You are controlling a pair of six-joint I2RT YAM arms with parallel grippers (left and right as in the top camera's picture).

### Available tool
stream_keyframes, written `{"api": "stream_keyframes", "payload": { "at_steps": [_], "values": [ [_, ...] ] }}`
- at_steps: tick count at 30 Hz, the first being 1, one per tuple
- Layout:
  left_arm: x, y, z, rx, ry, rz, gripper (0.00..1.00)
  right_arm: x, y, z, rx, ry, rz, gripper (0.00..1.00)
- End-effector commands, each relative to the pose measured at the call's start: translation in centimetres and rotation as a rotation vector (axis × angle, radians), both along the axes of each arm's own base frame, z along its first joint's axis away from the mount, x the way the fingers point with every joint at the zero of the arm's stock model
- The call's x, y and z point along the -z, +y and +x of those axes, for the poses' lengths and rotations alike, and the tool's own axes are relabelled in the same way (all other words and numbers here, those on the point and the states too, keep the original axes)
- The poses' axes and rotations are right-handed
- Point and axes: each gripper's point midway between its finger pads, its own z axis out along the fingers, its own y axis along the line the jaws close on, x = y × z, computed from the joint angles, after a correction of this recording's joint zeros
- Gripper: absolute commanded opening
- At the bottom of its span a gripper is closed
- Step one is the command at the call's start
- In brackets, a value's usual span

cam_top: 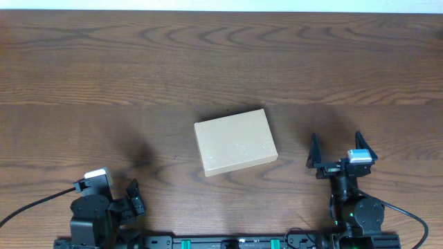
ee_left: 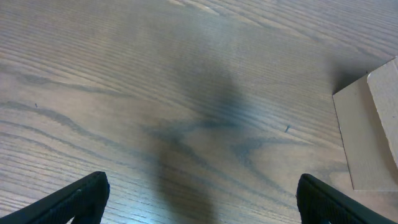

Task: Pack container

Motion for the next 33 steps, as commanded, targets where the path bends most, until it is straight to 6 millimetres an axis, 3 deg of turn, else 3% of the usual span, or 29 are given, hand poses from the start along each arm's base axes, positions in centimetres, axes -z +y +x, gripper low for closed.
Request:
{"api": "stream_keyframes", "payload": {
  "at_steps": [1, 9, 25, 33],
  "values": [
    [0.1, 0.1, -0.1, -0.002, -0.001, 0.004, 0.95, 1.1, 0.5, 0.1, -0.024, 0.016, -0.014, 0.99],
    [0.1, 0.1, -0.1, -0.002, -0.001, 0.004, 0.95, 4.3, 1.4, 0.0, -0.077, 0.140, -0.026, 0.99],
    [0.1, 0.1, -0.1, -0.002, -0.001, 0.004, 0.95, 4.2, 1.8, 0.0, -0.092, 0.134, -0.070, 0.99],
    [0.1, 0.1, -0.1, -0.002, -0.001, 0.004, 0.95, 4.3, 0.9, 0.1, -0.039, 0.142, -0.009, 0.99]
  ]
}}
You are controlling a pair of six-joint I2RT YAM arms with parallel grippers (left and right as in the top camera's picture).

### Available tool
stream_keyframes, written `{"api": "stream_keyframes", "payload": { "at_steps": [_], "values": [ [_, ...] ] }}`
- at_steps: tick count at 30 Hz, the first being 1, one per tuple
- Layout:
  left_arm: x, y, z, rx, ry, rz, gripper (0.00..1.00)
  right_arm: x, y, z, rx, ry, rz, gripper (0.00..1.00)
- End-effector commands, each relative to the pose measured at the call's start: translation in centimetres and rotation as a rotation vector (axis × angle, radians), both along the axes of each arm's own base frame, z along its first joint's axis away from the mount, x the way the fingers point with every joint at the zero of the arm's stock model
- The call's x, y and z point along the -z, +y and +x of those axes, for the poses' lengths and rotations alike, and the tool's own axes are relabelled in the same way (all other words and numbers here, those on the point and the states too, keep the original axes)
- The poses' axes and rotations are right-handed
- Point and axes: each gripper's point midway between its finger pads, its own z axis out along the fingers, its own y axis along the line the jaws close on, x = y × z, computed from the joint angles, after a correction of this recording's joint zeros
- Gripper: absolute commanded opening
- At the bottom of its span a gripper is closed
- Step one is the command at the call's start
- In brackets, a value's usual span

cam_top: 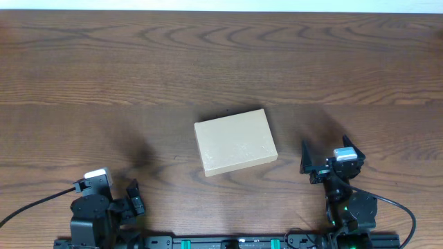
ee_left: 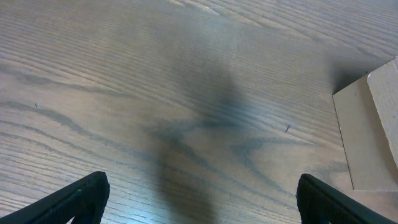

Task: Pack container

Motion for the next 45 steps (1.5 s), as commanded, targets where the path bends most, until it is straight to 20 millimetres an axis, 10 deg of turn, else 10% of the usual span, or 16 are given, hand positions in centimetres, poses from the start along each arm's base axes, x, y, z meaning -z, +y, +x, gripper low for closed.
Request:
{"api": "stream_keyframes", "payload": {
  "at_steps": [1, 45],
  "values": [
    [0.1, 0.1, -0.1, -0.002, -0.001, 0.004, 0.95, 0.1, -0.4, 0.0, 0.029, 0.004, 0.035, 0.99],
    [-0.9, 0.0, 1.0, -0.003, -0.062, 0.004, 0.95, 0.1, -1.4, 0.1, 0.081, 0.006, 0.101, 0.99]
  ]
}}
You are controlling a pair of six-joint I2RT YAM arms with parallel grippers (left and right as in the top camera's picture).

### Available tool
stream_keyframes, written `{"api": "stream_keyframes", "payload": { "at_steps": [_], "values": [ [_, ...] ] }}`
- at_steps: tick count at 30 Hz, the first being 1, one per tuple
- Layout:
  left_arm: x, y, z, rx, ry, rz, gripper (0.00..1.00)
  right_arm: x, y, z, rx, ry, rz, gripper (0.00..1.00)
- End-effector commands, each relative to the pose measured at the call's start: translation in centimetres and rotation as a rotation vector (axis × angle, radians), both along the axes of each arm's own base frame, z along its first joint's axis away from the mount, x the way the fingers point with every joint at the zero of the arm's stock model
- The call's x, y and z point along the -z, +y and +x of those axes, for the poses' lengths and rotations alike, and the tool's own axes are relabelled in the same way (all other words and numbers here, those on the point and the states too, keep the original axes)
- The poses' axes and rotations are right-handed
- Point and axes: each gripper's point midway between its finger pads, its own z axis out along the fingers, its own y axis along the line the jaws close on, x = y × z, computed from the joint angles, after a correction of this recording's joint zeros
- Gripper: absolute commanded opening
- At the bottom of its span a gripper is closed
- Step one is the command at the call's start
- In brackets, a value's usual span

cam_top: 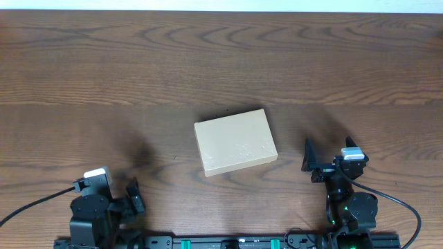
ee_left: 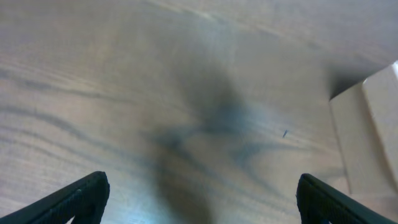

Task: Pack container

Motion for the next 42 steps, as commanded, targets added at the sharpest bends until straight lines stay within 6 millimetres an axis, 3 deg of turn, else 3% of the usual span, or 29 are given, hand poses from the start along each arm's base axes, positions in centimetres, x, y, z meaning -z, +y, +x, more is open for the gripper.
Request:
{"api": "stream_keyframes", "payload": {
  "at_steps": [1, 6, 13, 28, 42],
  "values": [
    [-0.9, 0.0, 1.2, 0.008, -0.067, 0.016, 0.95, 0.1, -0.5, 0.0, 0.024, 0.000, 0.010, 0.99],
    [-3.2, -0.3, 5.1, 0.097, -0.256, 0.140, 0.95, 0.1, -0.5, 0.0, 0.024, 0.000, 0.010, 0.99],
    [-1.8, 0.3, 8.0, 0.072, -0.381, 0.200, 0.95, 0.1, -0.5, 0.0, 0.024, 0.000, 0.010, 0.99],
    [-2.6, 2.0, 9.4, -0.022, -0.643, 0.272, 0.95, 0.1, -0.5, 0.0, 0.024, 0.000, 0.010, 0.99],
    [1.6, -1.5, 9.8, 0.182, -0.553, 0.186, 0.95, 0.1, -0.5, 0.0, 0.024, 0.000, 0.010, 0.99]
  ]
}}
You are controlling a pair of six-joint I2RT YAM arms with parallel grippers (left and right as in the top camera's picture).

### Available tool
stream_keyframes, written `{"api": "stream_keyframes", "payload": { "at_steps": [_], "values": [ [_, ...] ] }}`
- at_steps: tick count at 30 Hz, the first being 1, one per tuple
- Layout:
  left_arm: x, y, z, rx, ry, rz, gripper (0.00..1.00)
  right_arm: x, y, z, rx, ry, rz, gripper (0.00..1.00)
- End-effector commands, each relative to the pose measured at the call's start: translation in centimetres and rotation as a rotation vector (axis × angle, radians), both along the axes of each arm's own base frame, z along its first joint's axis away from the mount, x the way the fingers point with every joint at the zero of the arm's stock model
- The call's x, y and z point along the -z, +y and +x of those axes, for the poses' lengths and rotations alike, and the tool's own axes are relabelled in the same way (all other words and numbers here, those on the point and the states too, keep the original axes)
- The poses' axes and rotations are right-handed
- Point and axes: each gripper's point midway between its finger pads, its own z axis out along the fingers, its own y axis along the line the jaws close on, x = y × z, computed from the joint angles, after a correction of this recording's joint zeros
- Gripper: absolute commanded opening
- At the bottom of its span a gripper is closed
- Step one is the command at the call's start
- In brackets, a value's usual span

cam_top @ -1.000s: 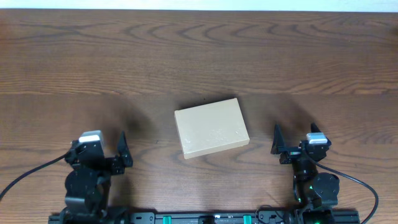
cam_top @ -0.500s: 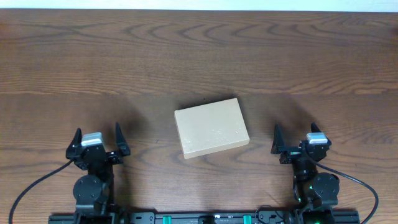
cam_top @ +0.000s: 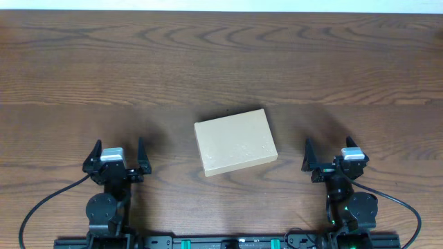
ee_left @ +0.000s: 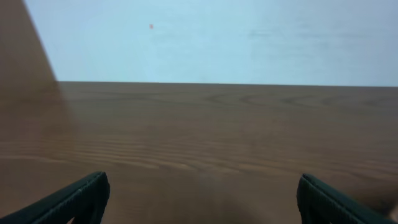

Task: Pack container

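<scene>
A closed tan cardboard box (cam_top: 235, 144) lies flat in the middle of the wooden table (cam_top: 221, 55). My left gripper (cam_top: 116, 153) stands open to the box's left, near the front edge, with nothing between its fingers. In the left wrist view the left gripper (ee_left: 199, 205) looks level across the table, its dark fingertips (ee_left: 81, 196) in the lower corners; the box is out of that view. My right gripper (cam_top: 329, 153) is open to the box's right, holding nothing.
A pale wall (ee_left: 217, 37) rises behind the table's far edge. The arm bases and a black rail (cam_top: 221, 242) with cables run along the front edge. Nothing else lies on the wood.
My left gripper has moved from the front-left corner to a spot closer to the box. Its camera now faces level across the table instead of down. The right gripper has not moved.
At first my left gripper sat folded at the front-left corner, looking down at the wood with the box's edge at the right. It stayed there while the right gripper shifted slightly left beside the box. Now the left gripper stands raised and open left of the box.
</scene>
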Motion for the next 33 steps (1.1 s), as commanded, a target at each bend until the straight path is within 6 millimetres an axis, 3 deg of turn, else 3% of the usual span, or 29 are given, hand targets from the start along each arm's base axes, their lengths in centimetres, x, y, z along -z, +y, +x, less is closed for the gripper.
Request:
{"api": "stream_keyframes", "payload": {
  "at_steps": [1, 33],
  "values": [
    [1.95, -1.01, -0.13, 0.062, 0.063, 0.002, 0.95, 0.12, -0.40, 0.01, 0.020, 0.001, 0.009, 0.99],
    [1.94, -0.94, -0.12, 0.057, 0.062, -0.011, 0.95, 0.12, -0.40, 0.01, 0.020, 0.001, 0.009, 0.99]
  ]
}}
